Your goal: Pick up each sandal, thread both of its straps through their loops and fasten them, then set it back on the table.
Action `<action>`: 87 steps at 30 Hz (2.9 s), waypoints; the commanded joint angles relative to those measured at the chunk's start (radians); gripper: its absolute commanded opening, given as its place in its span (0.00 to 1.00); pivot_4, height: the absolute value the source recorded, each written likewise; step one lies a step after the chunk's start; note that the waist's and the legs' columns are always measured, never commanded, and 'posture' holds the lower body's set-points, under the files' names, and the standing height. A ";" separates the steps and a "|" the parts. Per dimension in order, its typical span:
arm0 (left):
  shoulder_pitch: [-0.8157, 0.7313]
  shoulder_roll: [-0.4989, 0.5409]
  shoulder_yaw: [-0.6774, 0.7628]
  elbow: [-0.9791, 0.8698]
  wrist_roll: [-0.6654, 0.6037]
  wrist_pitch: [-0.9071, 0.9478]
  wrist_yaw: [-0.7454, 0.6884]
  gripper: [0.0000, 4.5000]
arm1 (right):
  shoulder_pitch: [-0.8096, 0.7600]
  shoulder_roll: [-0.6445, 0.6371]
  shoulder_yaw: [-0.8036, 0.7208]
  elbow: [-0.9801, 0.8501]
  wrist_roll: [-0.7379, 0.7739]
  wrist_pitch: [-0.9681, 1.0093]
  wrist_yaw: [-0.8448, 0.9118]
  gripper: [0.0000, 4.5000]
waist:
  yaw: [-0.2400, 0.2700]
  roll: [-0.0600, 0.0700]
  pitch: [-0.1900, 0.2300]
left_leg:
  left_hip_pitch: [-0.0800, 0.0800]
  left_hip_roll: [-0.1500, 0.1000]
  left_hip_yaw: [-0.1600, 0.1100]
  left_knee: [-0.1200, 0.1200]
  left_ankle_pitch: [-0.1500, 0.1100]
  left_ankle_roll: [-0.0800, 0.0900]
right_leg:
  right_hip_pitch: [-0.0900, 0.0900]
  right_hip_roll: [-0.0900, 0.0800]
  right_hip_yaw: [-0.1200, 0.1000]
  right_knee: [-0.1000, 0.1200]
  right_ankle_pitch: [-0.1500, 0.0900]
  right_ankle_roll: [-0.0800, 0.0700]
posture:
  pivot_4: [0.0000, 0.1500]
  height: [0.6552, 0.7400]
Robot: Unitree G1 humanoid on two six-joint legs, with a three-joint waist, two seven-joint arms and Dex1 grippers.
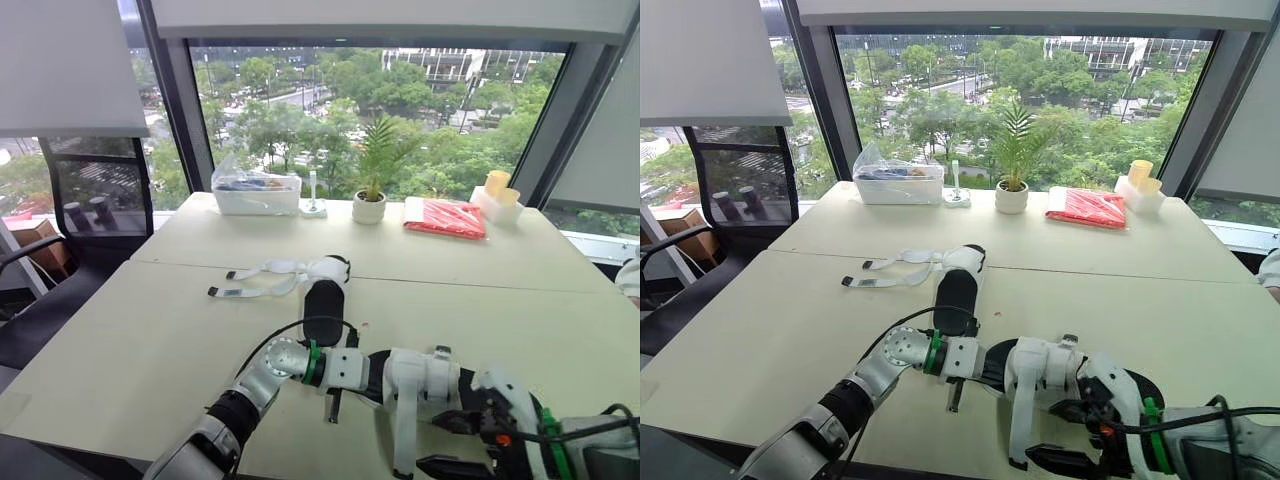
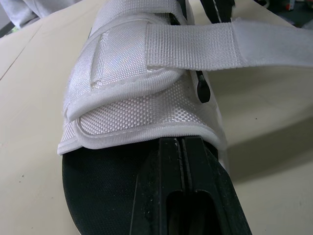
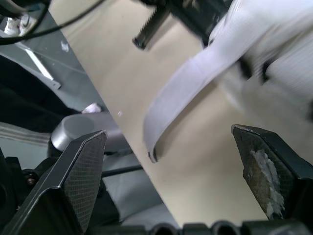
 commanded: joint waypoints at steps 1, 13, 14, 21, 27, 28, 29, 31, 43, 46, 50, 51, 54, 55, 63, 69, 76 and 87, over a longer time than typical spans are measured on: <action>0.061 0.034 -0.067 0.092 0.096 0.050 -0.012 0.00 | -0.045 0.050 0.036 -0.002 0.058 0.078 -0.067 0.98 | -0.002 0.000 0.000 | 0.000 0.000 0.000 0.000 0.000 0.000 | 0.000 0.000 0.000 0.000 0.000 0.000 | 1.00 0.97; 0.078 0.043 -0.070 0.067 0.096 0.060 -0.011 0.00 | -0.195 0.202 0.051 0.144 0.197 0.237 -0.202 0.98 | -0.003 0.003 -0.003 | 0.000 0.000 0.000 0.000 0.000 0.000 | 0.000 0.000 0.000 0.000 0.000 0.000 | 1.00 0.97; 0.081 0.043 -0.070 0.064 0.096 0.061 -0.011 0.00 | -0.204 0.204 0.050 0.152 0.200 0.244 -0.205 0.98 | -0.004 0.003 -0.003 | 0.000 0.000 0.000 -0.001 0.000 0.000 | 0.000 0.000 0.000 0.000 0.000 0.000 | 1.00 0.97; 0.088 0.046 -0.069 0.054 0.095 0.069 -0.005 0.00 | -0.245 0.226 0.062 0.168 0.208 0.282 -0.209 0.48 | -0.004 0.004 -0.003 | 0.000 0.000 0.000 -0.002 0.000 0.000 | 0.000 0.000 0.000 0.000 0.000 0.000 | 1.00 0.97; 0.085 0.049 -0.069 0.059 0.098 0.069 0.000 0.00 | -0.317 0.230 0.029 0.179 0.302 0.321 -0.241 0.01 | -0.004 0.003 -0.003 | 0.000 0.000 0.000 -0.002 0.000 0.000 | 0.000 0.000 0.000 0.000 0.000 0.000 | 1.00 0.97; 0.084 0.049 -0.068 0.061 0.098 0.069 0.000 0.00 | -0.341 0.222 0.023 0.181 0.329 0.328 -0.246 0.01 | -0.004 0.004 -0.003 | -0.001 0.000 0.000 -0.002 0.000 0.000 | 0.000 0.000 0.000 0.000 0.000 0.000 | 1.00 0.97; 0.082 0.049 -0.068 0.063 0.098 0.068 0.000 0.00 | -0.367 0.210 0.018 0.186 0.356 0.336 -0.249 0.01 | -0.006 0.004 -0.003 | -0.001 0.000 0.000 -0.002 0.000 0.000 | 0.000 0.000 0.000 0.000 0.000 0.000 | 1.00 0.97; 0.079 0.049 -0.067 0.069 0.098 0.067 0.000 0.00 | -0.432 0.181 0.015 0.215 0.409 0.357 -0.250 0.01 | -0.006 0.004 -0.003 | -0.001 0.000 0.000 -0.002 0.000 0.000 | 0.000 0.000 0.000 0.000 0.000 0.000 | 1.00 0.97; 0.085 0.045 -0.074 0.065 0.101 0.066 0.003 0.00 | -0.757 0.185 0.107 0.578 0.269 0.431 -0.185 0.01 | -0.004 0.003 -0.003 | -0.002 0.000 0.000 -0.003 0.000 0.001 | -0.001 -0.001 0.000 0.000 0.000 -0.001 | 1.00 0.97; 0.085 0.048 -0.074 0.067 0.104 0.063 0.005 0.00 | -0.768 0.185 0.136 0.620 0.181 0.422 -0.129 0.01 | -0.005 0.003 -0.003 | -0.002 0.000 0.001 -0.003 0.000 0.001 | -0.001 -0.002 0.000 -0.001 0.000 -0.001 | 1.00 0.97; 0.086 0.051 -0.072 0.067 0.104 0.063 0.008 0.00 | -0.756 0.178 0.167 0.617 0.087 0.404 -0.054 0.01 | -0.005 0.004 -0.003 | -0.002 0.000 0.001 -0.003 -0.001 0.001 | -0.001 -0.002 0.000 -0.001 0.000 -0.001 | 1.00 0.97; 0.088 0.052 -0.072 0.065 0.104 0.064 0.009 0.00 | -0.748 0.175 0.171 0.606 0.067 0.400 -0.037 0.01 | -0.005 0.004 -0.003 | -0.002 0.000 0.001 -0.003 -0.001 0.001 | -0.001 -0.002 0.000 0.000 0.000 -0.001 | 1.00 0.97; 0.091 0.054 -0.071 0.062 0.104 0.065 0.009 0.00 | -0.736 0.177 0.167 0.588 0.032 0.400 0.003 0.01 | -0.005 0.004 -0.003 | -0.002 0.000 0.001 -0.003 -0.001 0.001 | -0.001 -0.002 0.000 -0.001 0.000 -0.001 | 1.00 0.97; 0.092 0.054 -0.071 0.061 0.104 0.066 0.009 0.00 | -0.733 0.177 0.167 0.581 0.020 0.401 0.014 0.01 | -0.005 0.004 -0.003 | -0.002 0.000 0.001 -0.003 -0.001 0.001 | -0.001 -0.002 0.000 -0.001 0.000 -0.001 | 1.00 0.97; 0.090 0.052 -0.073 0.064 0.105 0.063 0.009 0.00 | -0.709 0.174 0.181 0.493 -0.050 0.411 0.072 0.01 | -0.005 0.004 -0.003 | -0.002 0.000 0.001 -0.003 -0.001 0.001 | -0.001 -0.002 0.000 -0.001 0.000 -0.001 | 1.00 0.97; 0.089 0.051 -0.074 0.062 0.104 0.063 0.007 0.00 | -0.685 0.167 0.204 0.433 -0.116 0.394 0.102 0.01 | -0.005 0.004 -0.003 | -0.002 0.000 0.001 -0.003 -0.001 0.001 | -0.001 -0.002 0.000 -0.001 0.000 -0.001 | 1.00 0.97; 0.092 0.053 -0.074 0.054 0.101 0.064 0.003 0.00 | -0.641 0.145 0.225 0.347 -0.203 0.309 0.153 0.01 | -0.004 0.003 -0.003 | -0.002 0.000 0.001 -0.003 -0.001 0.001 | -0.002 -0.002 0.000 -0.002 0.000 -0.001 | 1.00 0.97; 0.093 0.054 -0.077 0.053 0.099 0.063 -0.006 0.00 | -0.619 0.149 0.184 0.254 -0.234 0.258 0.179 0.01 | -0.005 0.003 -0.003 | -0.002 -0.001 0.001 -0.005 -0.002 0.002 | -0.002 -0.002 -0.001 -0.007 0.000 -0.001 | 1.00 0.97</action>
